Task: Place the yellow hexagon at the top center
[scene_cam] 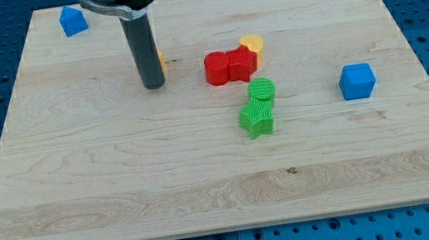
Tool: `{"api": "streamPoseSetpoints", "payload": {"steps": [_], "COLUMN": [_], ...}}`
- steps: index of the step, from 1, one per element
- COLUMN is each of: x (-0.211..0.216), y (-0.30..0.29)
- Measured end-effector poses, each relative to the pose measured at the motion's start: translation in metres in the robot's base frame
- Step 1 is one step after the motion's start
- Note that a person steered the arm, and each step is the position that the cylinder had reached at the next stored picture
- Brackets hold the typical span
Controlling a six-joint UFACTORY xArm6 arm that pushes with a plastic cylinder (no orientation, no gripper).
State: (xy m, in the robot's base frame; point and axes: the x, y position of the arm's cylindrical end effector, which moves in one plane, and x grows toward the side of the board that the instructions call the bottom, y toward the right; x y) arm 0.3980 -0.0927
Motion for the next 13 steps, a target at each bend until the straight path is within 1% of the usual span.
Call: {"api": "streamPoseSetpoints", "payload": {"steps": [1,2,3,5,6,7,8,10,11,13], "x": [-0.019,-0.026,-0.027,-0.052,-0.054,-0.058,-0.073,-0.072,-0.072,-0.071], "y": [-0.02,-0.02,-0.012,-0.012,-0.012,-0.004,0.014,0.045,0.049,0.035]}}
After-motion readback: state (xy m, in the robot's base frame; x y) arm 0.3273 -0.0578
